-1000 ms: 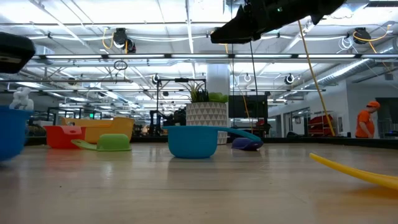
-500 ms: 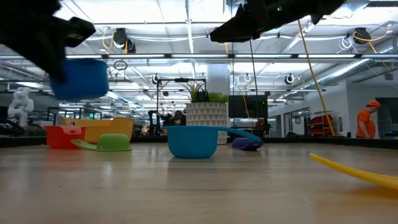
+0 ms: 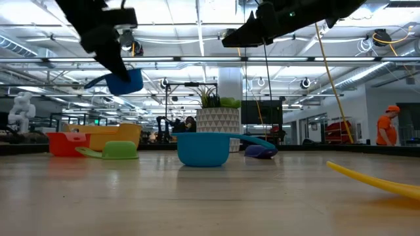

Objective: Nest measuring cups in basket
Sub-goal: Stack the dark blue measuring cup on top of the light orange measuring cup in the yellow bin

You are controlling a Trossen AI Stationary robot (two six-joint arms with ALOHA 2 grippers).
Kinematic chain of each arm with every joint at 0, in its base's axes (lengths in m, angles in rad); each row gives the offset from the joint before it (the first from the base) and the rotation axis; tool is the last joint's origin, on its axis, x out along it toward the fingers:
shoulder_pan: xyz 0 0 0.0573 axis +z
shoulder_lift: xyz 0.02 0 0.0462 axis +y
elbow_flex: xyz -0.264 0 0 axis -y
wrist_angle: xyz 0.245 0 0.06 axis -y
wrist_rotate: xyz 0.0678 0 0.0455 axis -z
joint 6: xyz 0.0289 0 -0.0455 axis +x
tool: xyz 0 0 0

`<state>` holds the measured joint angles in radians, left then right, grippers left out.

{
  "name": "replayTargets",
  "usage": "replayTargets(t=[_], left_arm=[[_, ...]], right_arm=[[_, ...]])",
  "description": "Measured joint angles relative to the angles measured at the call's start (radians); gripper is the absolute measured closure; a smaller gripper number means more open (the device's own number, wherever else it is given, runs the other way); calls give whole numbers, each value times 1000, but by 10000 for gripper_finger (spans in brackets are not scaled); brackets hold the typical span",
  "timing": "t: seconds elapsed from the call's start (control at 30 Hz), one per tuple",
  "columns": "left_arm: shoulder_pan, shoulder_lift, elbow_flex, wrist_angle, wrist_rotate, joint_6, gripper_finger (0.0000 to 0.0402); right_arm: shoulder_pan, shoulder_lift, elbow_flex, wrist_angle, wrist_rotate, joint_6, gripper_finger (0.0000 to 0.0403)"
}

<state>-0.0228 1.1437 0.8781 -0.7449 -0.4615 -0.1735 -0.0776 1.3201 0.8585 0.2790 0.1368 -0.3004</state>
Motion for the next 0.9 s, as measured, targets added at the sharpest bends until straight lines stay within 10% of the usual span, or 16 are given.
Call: replayTargets(t=[0.57, 0.9], left_arm=[[638, 29, 82, 17, 78, 30, 395], [794, 166, 81, 138, 158, 71, 394]], right_arm=[[0, 0, 0, -5, -2, -8, 200], [0, 0, 0, -30, -2, -8, 200]])
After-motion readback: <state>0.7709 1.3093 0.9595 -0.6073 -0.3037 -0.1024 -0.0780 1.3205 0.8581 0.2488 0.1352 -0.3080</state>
